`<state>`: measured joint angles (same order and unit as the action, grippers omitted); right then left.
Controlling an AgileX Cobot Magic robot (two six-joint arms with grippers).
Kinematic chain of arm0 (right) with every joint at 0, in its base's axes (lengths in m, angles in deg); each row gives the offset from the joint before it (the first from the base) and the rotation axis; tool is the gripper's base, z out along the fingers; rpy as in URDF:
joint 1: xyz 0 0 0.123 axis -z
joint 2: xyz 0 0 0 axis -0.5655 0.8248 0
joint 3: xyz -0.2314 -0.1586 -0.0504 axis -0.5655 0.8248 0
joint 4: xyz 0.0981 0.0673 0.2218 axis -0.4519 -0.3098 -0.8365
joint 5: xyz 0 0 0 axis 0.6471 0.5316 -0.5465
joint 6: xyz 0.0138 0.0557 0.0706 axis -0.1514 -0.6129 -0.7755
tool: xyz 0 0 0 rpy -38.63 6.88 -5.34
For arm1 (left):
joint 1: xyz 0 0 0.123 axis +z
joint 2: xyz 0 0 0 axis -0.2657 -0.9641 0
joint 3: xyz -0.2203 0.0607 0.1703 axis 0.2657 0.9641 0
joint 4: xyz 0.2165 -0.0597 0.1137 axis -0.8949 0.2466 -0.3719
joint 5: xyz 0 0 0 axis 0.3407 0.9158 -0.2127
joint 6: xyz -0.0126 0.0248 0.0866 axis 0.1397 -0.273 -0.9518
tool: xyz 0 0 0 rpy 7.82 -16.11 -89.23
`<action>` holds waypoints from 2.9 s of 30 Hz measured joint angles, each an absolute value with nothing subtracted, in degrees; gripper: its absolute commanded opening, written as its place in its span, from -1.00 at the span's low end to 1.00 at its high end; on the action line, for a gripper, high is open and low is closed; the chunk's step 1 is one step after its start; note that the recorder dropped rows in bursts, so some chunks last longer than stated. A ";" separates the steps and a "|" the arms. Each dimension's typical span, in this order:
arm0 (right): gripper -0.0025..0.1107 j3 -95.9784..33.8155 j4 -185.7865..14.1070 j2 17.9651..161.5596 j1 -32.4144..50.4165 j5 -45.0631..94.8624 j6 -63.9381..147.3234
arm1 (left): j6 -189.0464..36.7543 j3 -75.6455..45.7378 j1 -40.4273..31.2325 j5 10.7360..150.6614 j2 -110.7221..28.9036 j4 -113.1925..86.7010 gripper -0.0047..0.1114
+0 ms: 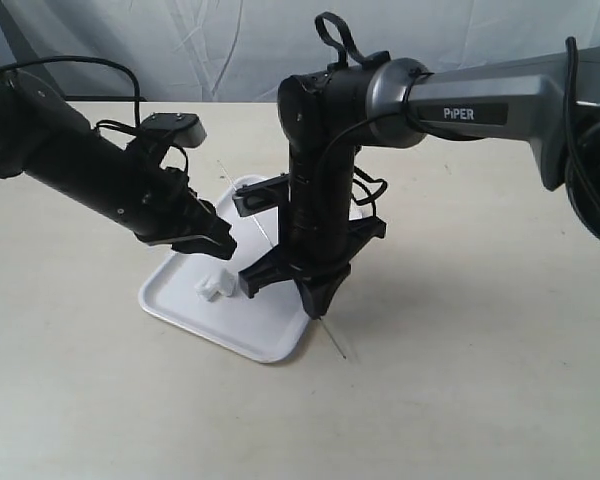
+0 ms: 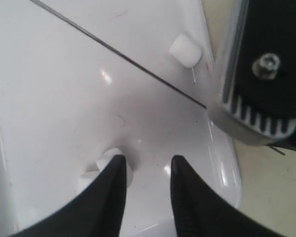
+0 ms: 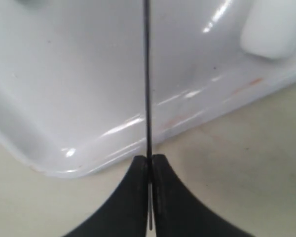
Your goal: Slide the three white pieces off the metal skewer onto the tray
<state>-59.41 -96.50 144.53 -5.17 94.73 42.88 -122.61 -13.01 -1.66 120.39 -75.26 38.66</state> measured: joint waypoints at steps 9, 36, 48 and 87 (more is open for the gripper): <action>-0.92 -59.41 -99.44 144.53 -5.17 94.73 43.58 | -116.78 -13.01 -1.66 120.39 -74.77 31.93 -0.23; -0.26 -46.77 -98.08 101.56 -5.17 83.08 47.00 | -112.97 -5.07 -1.66 129.07 -25.17 20.72 -0.09; -0.26 7.72 -97.08 51.34 -5.17 42.40 46.06 | -103.05 16.82 -1.66 115.84 22.05 19.57 -0.09; -0.26 15.02 -84.24 23.97 25.58 49.28 46.65 | -69.75 33.86 5.95 103.88 28.67 -19.00 -0.92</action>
